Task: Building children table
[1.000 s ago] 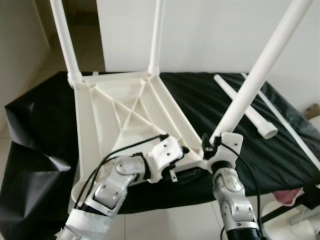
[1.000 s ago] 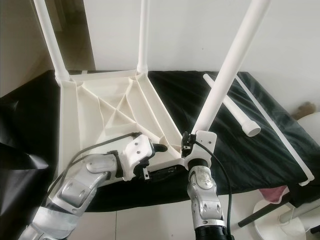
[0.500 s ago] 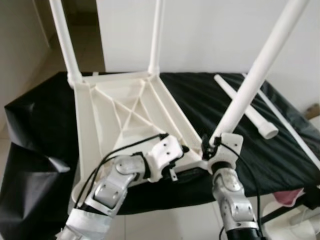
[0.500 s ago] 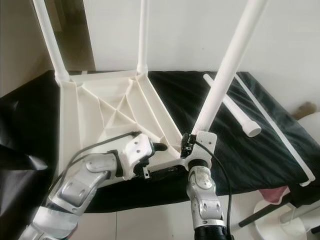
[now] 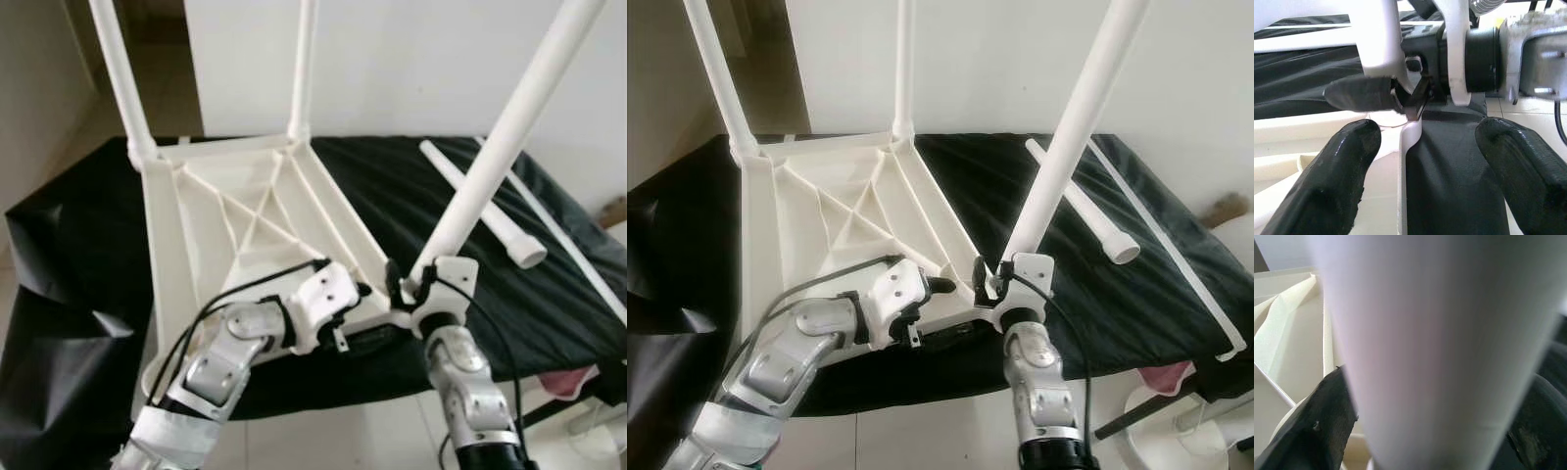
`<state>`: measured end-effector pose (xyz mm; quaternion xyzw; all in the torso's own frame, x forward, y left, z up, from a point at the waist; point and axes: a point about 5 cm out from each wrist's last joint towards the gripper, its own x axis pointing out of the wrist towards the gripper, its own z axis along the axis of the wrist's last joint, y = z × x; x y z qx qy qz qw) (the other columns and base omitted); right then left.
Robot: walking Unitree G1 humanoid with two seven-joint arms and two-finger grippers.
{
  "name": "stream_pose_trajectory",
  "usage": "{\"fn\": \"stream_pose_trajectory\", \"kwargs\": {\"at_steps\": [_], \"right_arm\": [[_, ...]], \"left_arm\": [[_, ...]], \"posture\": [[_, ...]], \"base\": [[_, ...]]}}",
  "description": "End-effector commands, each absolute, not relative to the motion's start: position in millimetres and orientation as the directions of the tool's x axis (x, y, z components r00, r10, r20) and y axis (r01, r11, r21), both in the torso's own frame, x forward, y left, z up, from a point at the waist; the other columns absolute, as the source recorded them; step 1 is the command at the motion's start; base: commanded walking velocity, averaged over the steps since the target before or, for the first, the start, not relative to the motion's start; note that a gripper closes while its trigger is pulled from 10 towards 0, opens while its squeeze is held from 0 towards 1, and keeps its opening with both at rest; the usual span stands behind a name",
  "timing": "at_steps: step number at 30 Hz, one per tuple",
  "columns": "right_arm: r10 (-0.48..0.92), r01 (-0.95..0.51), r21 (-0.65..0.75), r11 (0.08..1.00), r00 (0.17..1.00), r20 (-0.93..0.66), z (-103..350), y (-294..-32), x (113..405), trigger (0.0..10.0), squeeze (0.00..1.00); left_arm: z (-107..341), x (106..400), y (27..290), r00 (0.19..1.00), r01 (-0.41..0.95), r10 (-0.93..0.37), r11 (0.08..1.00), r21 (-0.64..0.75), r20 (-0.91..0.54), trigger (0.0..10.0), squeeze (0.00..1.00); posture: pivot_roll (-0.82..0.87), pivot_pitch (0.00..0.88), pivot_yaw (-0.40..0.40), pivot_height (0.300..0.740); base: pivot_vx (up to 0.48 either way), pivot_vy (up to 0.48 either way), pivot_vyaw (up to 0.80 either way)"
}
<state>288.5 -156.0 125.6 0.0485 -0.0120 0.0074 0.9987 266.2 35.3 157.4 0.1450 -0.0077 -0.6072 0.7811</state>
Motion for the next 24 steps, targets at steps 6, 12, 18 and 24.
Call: {"fn": "stream_pose_trajectory", "kwargs": {"at_steps": [6,12,18,24], "right_arm": [[0.223,-0.224,0.007,0.975,0.973,0.058,133.0,-167.8,286.6,10.0,0.00],[0.367,-0.363,-0.086,0.928,0.930,0.037,138.6,-180.8,291.8,10.0,0.00],[0.457,-0.455,-0.142,0.879,0.889,-0.020,137.8,-190.2,297.0,10.0,0.00],[0.538,-0.546,-0.159,0.823,0.838,-0.091,128.4,-190.8,298.2,1.9,0.00]], "left_arm": [[164.6,269.4,35.1,0.314,0.930,-0.941,0.276,0.244,-0.130,10.0,0.00],[166.4,270.8,34.7,0.316,0.928,-0.941,0.280,0.247,-0.122,10.0,0.00],[167.4,271.5,34.3,0.316,0.927,-0.942,0.280,0.250,-0.118,10.0,0.00],[170.1,274.7,33.6,0.332,0.920,-0.938,0.297,0.257,-0.104,10.0,0.00]], "posture": [[0.03,0.000,-0.041,0.740],[0.03,0.000,-0.041,0.740],[0.04,0.000,-0.045,0.740],[0.04,0.000,-0.052,0.740]], "base": [[0.000,0.000,0.00],[0.000,0.000,0.00],[0.000,0.000,0.00],[0.000,0.000,0.00]]}}
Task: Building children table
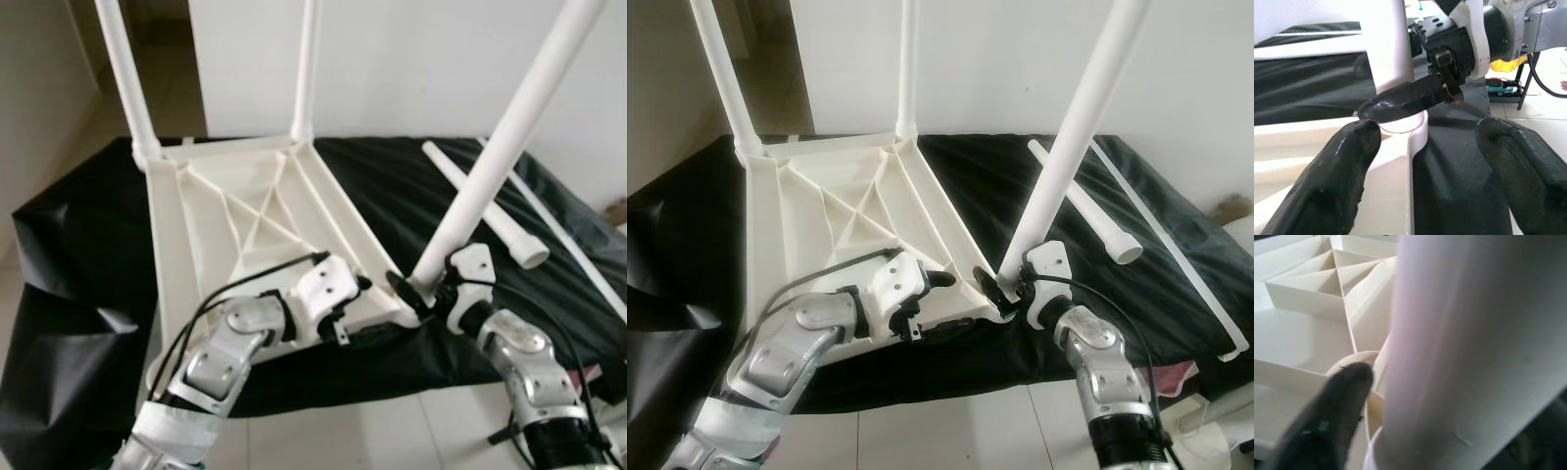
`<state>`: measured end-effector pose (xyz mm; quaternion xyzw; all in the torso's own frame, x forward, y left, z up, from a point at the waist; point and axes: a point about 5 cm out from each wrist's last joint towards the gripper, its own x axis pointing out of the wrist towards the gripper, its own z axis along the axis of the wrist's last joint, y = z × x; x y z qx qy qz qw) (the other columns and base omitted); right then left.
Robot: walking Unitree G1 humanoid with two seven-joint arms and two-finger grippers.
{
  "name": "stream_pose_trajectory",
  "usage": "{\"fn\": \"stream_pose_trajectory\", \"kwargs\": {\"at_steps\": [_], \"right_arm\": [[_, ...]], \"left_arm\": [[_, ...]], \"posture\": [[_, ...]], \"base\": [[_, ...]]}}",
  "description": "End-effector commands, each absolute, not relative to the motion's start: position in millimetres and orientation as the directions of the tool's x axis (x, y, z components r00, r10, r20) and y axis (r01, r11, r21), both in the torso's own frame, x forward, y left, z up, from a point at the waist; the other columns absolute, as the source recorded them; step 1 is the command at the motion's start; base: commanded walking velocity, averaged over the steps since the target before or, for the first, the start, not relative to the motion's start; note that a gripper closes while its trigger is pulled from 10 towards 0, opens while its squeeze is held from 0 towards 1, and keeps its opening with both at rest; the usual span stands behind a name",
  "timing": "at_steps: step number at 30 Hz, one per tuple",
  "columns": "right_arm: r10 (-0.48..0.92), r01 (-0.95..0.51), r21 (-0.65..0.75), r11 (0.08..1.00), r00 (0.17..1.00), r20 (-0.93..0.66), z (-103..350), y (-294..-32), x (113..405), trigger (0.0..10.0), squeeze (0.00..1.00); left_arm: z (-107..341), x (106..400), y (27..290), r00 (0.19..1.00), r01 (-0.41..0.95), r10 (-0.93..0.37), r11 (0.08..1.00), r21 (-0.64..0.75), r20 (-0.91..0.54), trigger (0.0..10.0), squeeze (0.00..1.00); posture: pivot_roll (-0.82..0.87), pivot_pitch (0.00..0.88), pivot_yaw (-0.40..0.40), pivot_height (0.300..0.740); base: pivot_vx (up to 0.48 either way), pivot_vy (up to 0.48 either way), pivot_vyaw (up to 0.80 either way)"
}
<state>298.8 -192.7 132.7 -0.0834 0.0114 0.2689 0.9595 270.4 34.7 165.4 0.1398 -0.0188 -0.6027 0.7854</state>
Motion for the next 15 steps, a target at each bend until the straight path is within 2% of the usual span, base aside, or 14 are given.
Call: {"fn": "stream_pose_trajectory", "kwargs": {"at_steps": [1,12,13,14,15], "right_arm": [[0.553,-0.562,-0.156,0.812,0.827,-0.103,125.8,-189.6,297.3,0.0,0.00],[0.549,-0.567,-0.141,0.812,0.823,-0.143,112.4,-193.3,295.2,0.0,0.00],[0.534,-0.551,-0.136,0.823,0.833,-0.146,111.2,-195.1,295.3,4.8,0.00],[0.513,-0.529,-0.124,0.839,0.846,-0.143,110.3,-196.7,295.3,10.0,0.00],[0.496,-0.512,-0.112,0.852,0.857,-0.141,109.8,-197.7,295.4,10.0,0.00]], "left_arm": [[170.5,275.2,33.4,0.334,0.919,-0.937,0.300,0.257,-0.102,10.0,0.00],[170.4,277.0,33.9,0.342,0.916,-0.934,0.308,0.258,-0.099,10.0,0.00],[169.9,277.3,33.8,0.342,0.916,-0.934,0.308,0.258,-0.100,10.0,0.00],[169.6,277.4,33.6,0.341,0.916,-0.935,0.307,0.257,-0.101,10.0,0.00],[169.3,277.6,33.4,0.341,0.917,-0.935,0.306,0.256,-0.102,10.0,0.00]], "posture": [[0.04,0.000,-0.053,0.740],[0.04,0.000,-0.053,0.740],[0.04,0.000,-0.051,0.740],[0.04,0.000,-0.051,0.740],[0.03,0.000,-0.048,0.740]], "base": [[0.000,0.000,0.00],[0.000,0.000,0.00],[0.000,0.000,0.00],[0.000,0.000,0.00],[0.000,0.000,0.00]]}}
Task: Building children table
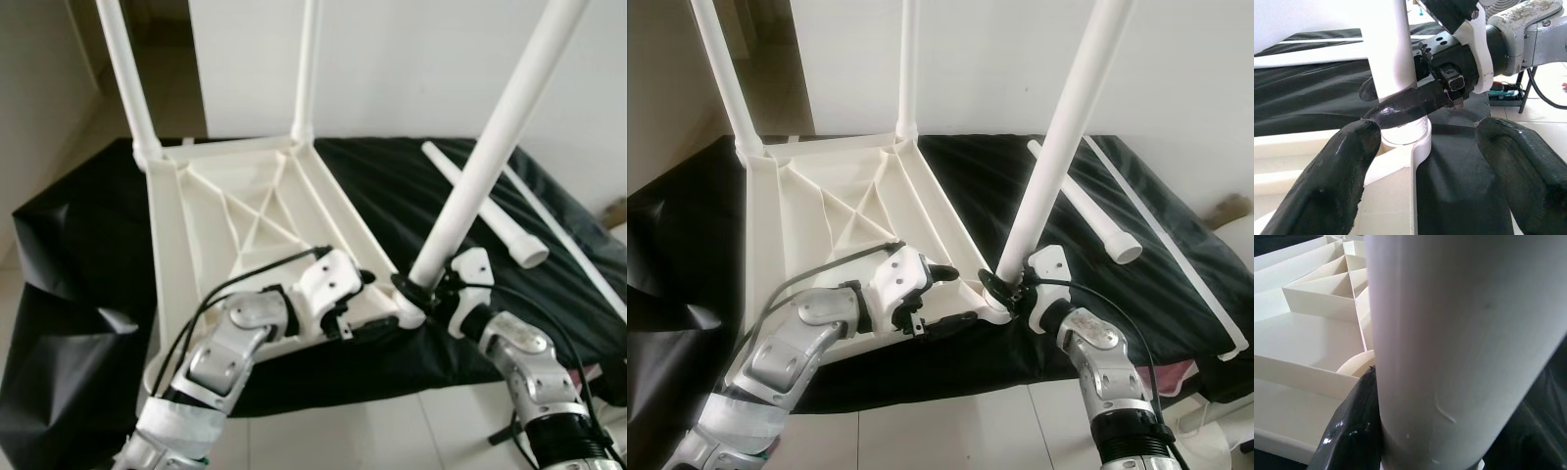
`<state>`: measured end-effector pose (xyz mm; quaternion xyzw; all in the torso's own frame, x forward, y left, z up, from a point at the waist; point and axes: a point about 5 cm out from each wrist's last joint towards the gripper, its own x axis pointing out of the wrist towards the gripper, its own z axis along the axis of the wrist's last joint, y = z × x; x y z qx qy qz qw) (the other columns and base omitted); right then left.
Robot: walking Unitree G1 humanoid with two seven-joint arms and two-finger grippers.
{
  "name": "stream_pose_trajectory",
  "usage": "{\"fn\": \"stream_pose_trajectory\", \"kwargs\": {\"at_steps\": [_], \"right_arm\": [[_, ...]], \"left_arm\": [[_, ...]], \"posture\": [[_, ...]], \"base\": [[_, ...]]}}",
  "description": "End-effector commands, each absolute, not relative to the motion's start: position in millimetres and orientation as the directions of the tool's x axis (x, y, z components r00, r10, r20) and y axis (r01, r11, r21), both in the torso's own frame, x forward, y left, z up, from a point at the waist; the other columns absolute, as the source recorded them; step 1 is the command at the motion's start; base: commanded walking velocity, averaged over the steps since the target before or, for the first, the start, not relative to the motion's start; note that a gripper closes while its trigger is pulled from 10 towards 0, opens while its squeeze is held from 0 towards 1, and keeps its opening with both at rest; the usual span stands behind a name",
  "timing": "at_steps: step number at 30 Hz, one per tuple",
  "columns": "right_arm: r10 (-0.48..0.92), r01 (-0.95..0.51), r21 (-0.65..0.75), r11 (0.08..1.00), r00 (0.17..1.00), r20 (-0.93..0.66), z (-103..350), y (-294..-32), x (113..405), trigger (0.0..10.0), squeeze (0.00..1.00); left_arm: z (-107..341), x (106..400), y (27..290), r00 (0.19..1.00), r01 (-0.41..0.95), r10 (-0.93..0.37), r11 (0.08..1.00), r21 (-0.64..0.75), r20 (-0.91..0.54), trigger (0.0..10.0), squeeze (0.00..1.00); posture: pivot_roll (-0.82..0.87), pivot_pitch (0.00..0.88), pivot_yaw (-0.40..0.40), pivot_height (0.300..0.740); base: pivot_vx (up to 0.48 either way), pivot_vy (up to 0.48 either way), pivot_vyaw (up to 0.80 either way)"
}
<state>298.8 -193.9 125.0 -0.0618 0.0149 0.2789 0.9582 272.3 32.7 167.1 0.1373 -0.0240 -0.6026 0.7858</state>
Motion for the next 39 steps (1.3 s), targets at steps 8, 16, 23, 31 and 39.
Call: {"fn": "stream_pose_trajectory", "kwargs": {"at_steps": [8,16,23,31,39], "right_arm": [[0.397,-0.403,-0.053,0.913,0.912,-0.099,111.3,-193.7,295.4,10.0,0.00],[0.167,-0.167,0.001,0.986,0.981,-0.101,106.6,-187.0,292.9,10.0,0.00],[-0.021,0.027,0.053,0.998,0.994,-0.111,100.0,-177.0,289.4,10.0,0.00],[-0.201,0.220,0.133,0.967,0.970,-0.139,95.8,-157.1,284.6,10.0,0.00],[-0.189,0.204,0.120,0.972,0.975,-0.120,102.6,-153.9,282.8,10.0,0.00]], "left_arm": [[166.6,277.3,33.0,0.332,0.921,-0.937,0.296,0.253,-0.112,10.0,0.00],[161.1,276.5,36.0,0.332,0.923,-0.934,0.292,0.251,-0.133,10.0,0.00],[161.6,278.5,34.3,0.339,0.921,-0.932,0.302,0.246,-0.127,10.0,0.00],[159.5,276.6,34.9,0.345,0.920,-0.930,0.309,0.240,-0.124,10.0,0.00],[160.9,280.0,32.0,0.352,0.916,-0.929,0.318,0.245,-0.111,10.0,0.00]], "posture": [[0.02,0.000,-0.037,0.740],[0.01,0.000,-0.037,0.740],[0.00,0.000,-0.038,0.740],[0.01,0.000,-0.053,0.740],[0.01,0.000,-0.068,0.740]], "base": [[0.000,0.000,0.00],[0.000,0.000,0.00],[0.000,0.000,0.00],[0.000,0.000,0.00],[0.000,0.000,0.00]]}}
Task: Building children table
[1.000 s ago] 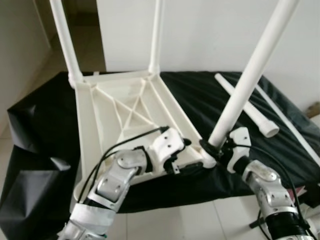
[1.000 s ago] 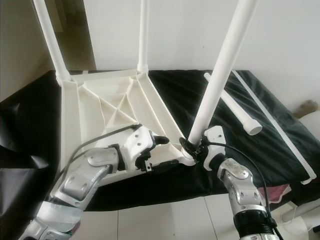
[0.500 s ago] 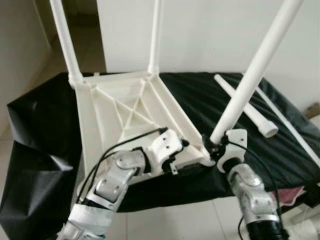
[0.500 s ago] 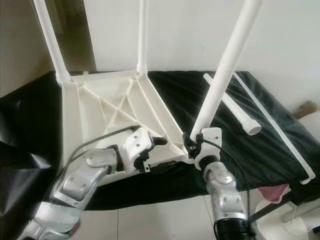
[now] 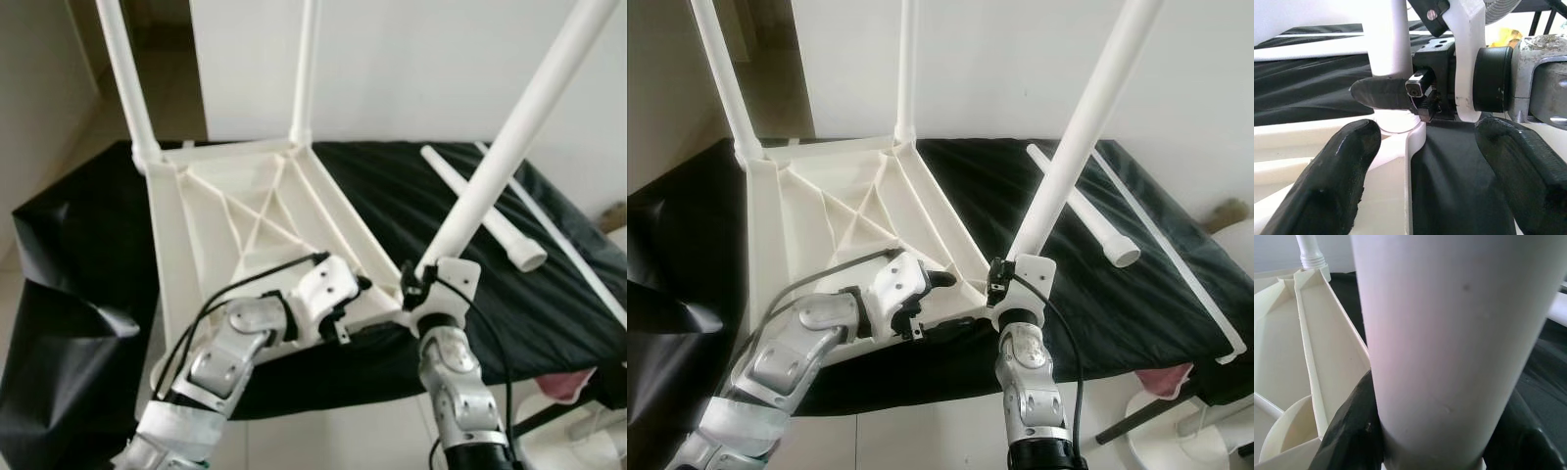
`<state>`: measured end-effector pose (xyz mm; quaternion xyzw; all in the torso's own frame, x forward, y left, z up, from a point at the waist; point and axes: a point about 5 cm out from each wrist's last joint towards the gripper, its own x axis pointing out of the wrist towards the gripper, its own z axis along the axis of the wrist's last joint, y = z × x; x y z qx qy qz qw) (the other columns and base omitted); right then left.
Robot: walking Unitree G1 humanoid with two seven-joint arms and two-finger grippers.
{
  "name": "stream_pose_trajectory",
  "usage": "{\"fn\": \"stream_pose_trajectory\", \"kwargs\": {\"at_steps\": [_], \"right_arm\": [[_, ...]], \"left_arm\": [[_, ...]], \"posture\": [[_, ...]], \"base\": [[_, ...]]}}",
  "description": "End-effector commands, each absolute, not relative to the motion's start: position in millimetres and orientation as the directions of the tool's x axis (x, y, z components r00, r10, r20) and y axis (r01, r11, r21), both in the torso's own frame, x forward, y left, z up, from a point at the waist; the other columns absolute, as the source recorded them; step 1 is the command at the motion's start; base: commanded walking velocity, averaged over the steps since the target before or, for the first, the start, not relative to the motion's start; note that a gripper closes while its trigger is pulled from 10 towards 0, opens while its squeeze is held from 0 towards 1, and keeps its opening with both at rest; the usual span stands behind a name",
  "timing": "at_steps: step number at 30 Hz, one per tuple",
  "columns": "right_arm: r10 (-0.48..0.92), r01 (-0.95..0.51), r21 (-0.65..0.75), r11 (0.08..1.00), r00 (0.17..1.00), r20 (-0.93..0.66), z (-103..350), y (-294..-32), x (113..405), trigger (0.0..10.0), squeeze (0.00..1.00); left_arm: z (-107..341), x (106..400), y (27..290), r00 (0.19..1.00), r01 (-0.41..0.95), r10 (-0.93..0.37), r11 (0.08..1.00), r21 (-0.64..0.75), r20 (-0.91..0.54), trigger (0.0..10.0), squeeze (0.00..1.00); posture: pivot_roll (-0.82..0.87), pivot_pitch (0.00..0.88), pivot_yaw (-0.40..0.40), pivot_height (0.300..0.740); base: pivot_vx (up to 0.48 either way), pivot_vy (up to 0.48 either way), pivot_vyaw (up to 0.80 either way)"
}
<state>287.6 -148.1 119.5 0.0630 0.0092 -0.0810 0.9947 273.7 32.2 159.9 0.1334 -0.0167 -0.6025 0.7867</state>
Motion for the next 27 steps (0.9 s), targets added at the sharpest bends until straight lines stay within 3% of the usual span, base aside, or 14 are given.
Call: {"fn": "stream_pose_trajectory", "kwargs": {"at_steps": [1,4,5,6,7,8,9,26,27], "right_arm": [[-0.194,0.207,0.106,0.973,0.974,-0.115,103.8,-156.0,283.0,10.0,0.00],[-0.190,0.202,0.101,0.974,0.976,-0.110,104.7,-157.5,282.6,10.0,0.00],[-0.175,0.185,0.096,0.978,0.979,-0.103,105.6,-157.6,282.4,10.0,0.12],[-0.175,0.185,0.096,0.978,0.979,-0.103,105.6,-157.6,282.4,10.0,0.12],[-0.144,0.154,0.092,0.984,0.985,-0.099,104.9,-156.8,283.1,10.0,0.57],[-0.144,0.154,0.092,0.984,0.985,-0.099,104.9,-156.8,283.1,10.0,0.57],[-0.125,0.133,0.085,0.988,0.988,-0.092,104.5,-157.8,282.9,10.0,1.00],[0.024,-0.025,0.029,0.999,0.999,0.024,116.9,-182.5,269.3,10.0,1.00],[0.032,-0.033,0.015,0.999,0.999,0.028,117.5,-186.6,269.3,10.0,0.89]], "left_arm": [[162.6,282.2,31.2,0.358,0.912,-0.928,0.324,0.251,-0.105,10.0,0.00],[164.5,283.5,30.9,0.365,0.909,-0.926,0.332,0.251,-0.094,10.0,0.00],[165.4,284.1,31.2,0.370,0.906,-0.925,0.337,0.257,-0.090,10.0,0.00],[165.4,284.1,31.2,0.370,0.906,-0.925,0.337,0.257,-0.090,10.0,0.00],[165.3,285.0,31.7,0.374,0.903,-0.923,0.342,0.259,-0.088,10.0,0.00],[165.3,285.0,31.7,0.374,0.903,-0.923,0.342,0.259,-0.088,10.0,0.00],[164.6,285.1,31.9,0.377,0.901,-0.922,0.343,0.265,-0.089,10.0,0.00],[167.8,288.0,26.9,0.347,0.908,-0.934,0.313,0.279,-0.081,10.0,0.00],[166.6,288.2,27.1,0.345,0.908,-0.934,0.309,0.282,-0.087,10.0,0.00]], "posture": [[0.01,0.000,-0.076,0.740],[0.02,0.000,-0.082,0.740],[0.02,0.000,-0.086,0.740],[0.02,0.000,-0.086,0.740],[0.02,0.000,-0.091,0.740],[0.02,0.000,-0.091,0.740],[0.02,0.000,-0.103,0.740],[0.00,0.000,-0.094,0.740],[0.00,0.000,-0.099,0.740]], "base": [[0.000,0.000,0.00],[0.000,0.000,0.00],[0.000,0.000,0.00],[0.000,0.000,0.00],[0.000,0.000,0.00],[0.000,0.000,0.00],[0.000,0.000,0.00],[0.000,0.000,0.00],[0.000,0.000,0.00]]}}
